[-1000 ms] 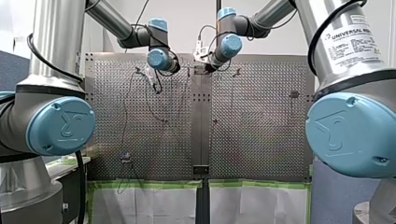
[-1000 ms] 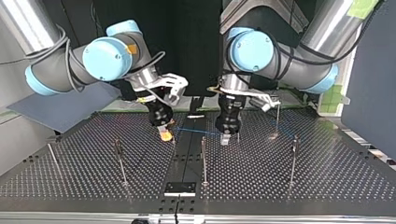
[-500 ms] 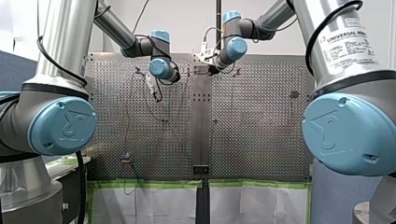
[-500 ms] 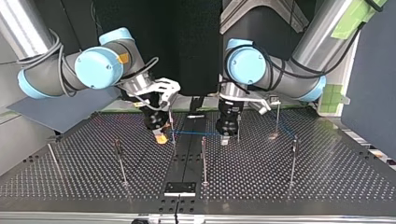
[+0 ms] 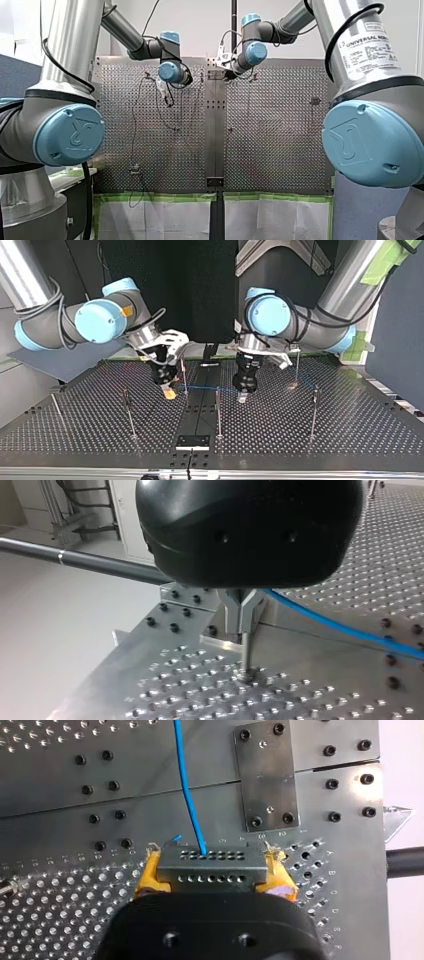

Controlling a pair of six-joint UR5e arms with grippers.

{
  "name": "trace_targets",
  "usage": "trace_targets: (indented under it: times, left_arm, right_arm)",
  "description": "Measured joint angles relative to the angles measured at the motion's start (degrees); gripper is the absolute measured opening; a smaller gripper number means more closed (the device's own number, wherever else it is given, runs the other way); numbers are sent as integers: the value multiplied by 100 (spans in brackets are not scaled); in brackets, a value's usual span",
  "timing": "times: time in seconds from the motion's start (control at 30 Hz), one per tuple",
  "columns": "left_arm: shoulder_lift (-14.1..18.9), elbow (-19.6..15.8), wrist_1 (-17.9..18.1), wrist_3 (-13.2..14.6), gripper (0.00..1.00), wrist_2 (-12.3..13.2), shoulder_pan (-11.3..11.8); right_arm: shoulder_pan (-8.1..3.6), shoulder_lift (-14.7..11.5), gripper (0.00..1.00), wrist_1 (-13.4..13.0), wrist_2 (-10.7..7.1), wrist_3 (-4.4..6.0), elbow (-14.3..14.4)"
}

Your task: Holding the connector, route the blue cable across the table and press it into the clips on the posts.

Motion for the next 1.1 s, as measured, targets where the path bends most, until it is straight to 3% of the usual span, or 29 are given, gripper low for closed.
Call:
trace_targets:
  times: [0.3,0.77,0.8,0.83,0.87,0.9,0.93,1.0,1.03,1.07,1.1]
  left_arm:
    - [-229,321,-40,-66,0,167,119]
    - [-970,603,106,-99,0,228,147]
    - [-979,603,104,-97,14,228,151]
    - [-986,602,103,-94,14,228,155]
    - [-992,602,102,-88,24,226,158]
    - [-994,603,101,-84,42,225,159]
    - [-996,602,99,-81,42,223,160]
    - [-996,601,90,-74,66,206,160]
    - [-996,601,79,-69,66,194,159]
    - [-996,600,57,-59,90,174,155]
    - [-995,600,36,-51,100,158,152]
  right_arm:
    - [-33,192,0,3,-28,27,-254]
    - [-353,253,0,7,-34,42,-322]
    - [-363,253,0,7,-34,39,-322]
    - [-375,254,0,7,-34,35,-322]
    - [-381,255,0,7,-35,33,-322]
    - [-386,256,0,9,-35,31,-321]
    - [-390,255,0,11,-38,27,-321]
    - [-393,256,0,13,-39,23,-319]
    - [-394,256,0,14,-40,21,-318]
    - [-394,256,0,15,-41,20,-317]
    - [-394,256,0,15,-41,18,-318]
